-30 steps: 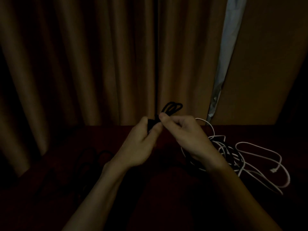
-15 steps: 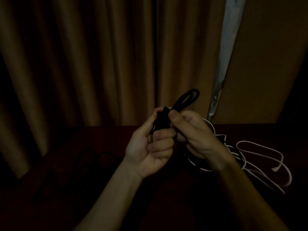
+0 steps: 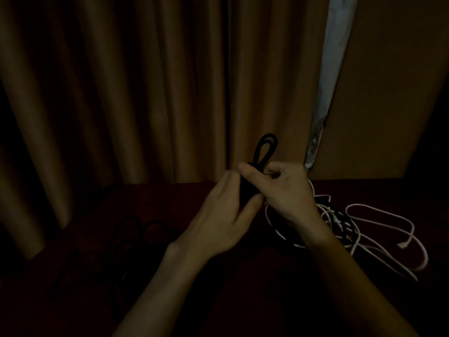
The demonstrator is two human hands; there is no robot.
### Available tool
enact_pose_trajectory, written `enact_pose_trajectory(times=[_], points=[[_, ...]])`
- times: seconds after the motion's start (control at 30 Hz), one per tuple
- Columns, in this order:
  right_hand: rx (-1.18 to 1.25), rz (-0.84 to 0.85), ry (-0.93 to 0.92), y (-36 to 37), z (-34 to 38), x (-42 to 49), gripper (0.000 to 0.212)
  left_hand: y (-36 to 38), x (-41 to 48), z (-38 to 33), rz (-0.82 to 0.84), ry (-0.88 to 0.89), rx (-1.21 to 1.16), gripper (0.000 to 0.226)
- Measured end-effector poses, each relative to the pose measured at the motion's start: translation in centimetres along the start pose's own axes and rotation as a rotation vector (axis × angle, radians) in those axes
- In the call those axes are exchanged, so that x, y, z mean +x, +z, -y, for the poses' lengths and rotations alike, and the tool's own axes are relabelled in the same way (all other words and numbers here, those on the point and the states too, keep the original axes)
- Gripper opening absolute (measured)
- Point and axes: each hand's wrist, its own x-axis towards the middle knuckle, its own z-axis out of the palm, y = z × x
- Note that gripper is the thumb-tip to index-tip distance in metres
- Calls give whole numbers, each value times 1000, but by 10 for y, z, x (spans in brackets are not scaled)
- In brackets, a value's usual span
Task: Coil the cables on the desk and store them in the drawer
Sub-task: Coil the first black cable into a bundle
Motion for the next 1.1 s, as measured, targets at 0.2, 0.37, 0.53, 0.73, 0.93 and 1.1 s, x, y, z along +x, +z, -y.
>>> enact_pose_trajectory(times=[0.2,0.37,0.53,0.73,0.93,1.1], points=[[-186,66,-47,5,-2,-2,73,3,1,9,-18,-16,-1,37],[-145,258,-23,-4,0,0,53,-3,1,1,-176,-206,-263,16],[-32,370,-75,-3,-6,0,30,-12,7,11,-294,-414,-693,34],[123,381,49,-4,-11,1,22,-21,11,7,-332,-554,-1261,31],[136,327,172,-7,-18,7,16,-24,9,5,-239,-495,-1248,50],[156,271,214,-11,-27,12,25,-23,5,12,-57,-402,-1139,48]])
